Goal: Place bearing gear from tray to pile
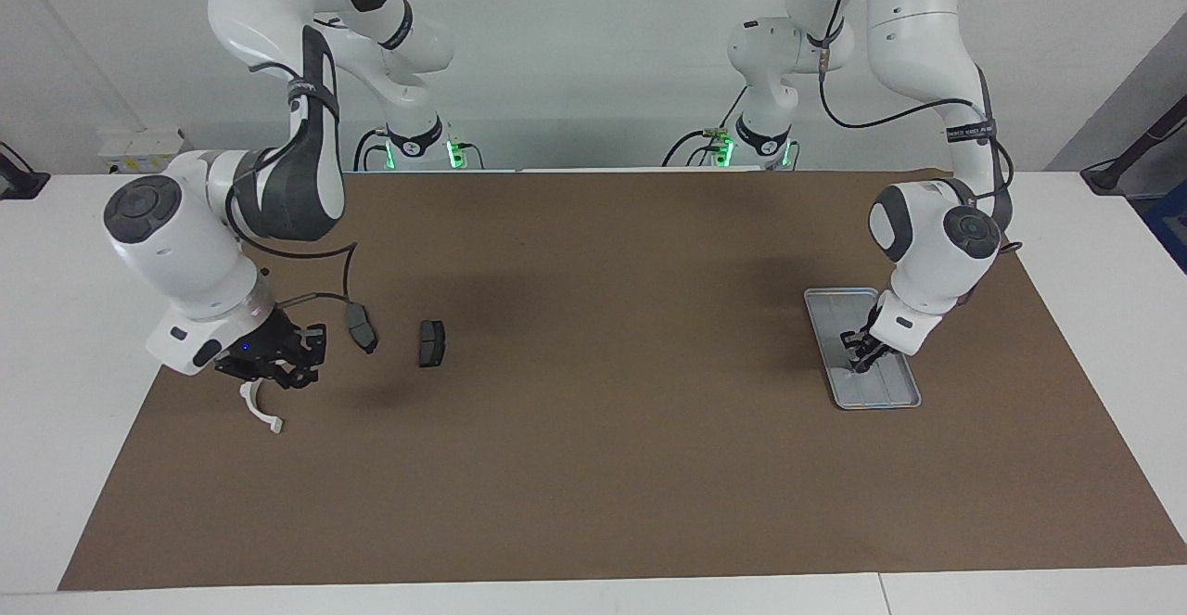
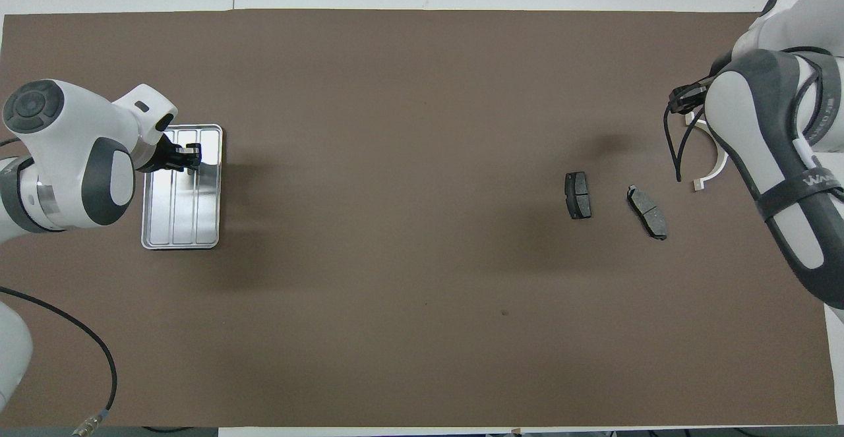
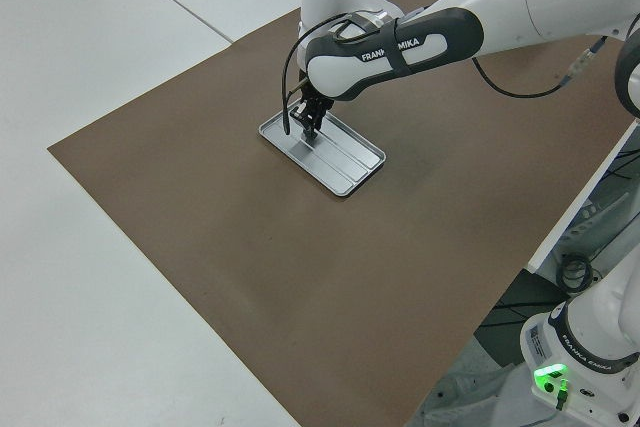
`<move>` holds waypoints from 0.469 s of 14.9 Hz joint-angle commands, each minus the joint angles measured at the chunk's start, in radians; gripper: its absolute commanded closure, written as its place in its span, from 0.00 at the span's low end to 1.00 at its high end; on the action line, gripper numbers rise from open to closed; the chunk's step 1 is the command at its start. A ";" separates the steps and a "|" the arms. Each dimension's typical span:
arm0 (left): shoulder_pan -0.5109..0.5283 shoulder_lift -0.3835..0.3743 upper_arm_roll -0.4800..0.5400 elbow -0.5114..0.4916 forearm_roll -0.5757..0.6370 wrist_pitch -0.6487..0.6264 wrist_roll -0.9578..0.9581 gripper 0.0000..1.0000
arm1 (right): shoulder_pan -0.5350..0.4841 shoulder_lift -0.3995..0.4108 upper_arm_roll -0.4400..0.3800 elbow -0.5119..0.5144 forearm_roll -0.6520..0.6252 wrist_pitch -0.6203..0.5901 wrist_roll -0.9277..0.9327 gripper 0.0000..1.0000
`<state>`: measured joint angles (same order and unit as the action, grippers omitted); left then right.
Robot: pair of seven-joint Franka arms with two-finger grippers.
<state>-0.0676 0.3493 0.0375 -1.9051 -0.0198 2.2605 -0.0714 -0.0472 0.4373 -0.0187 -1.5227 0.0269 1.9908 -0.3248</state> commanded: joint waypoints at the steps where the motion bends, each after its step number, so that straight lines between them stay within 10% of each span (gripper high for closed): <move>1: -0.058 -0.019 0.009 0.081 0.015 -0.140 -0.114 1.00 | -0.011 -0.017 0.013 -0.117 -0.005 0.113 -0.017 1.00; 7: -0.243 -0.049 0.007 0.136 0.014 -0.286 -0.462 1.00 | -0.025 0.017 0.013 -0.220 -0.007 0.256 -0.039 1.00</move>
<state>-0.2426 0.3200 0.0315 -1.7657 -0.0198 2.0152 -0.4121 -0.0499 0.4645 -0.0190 -1.6908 0.0236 2.1909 -0.3276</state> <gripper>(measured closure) 0.767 0.639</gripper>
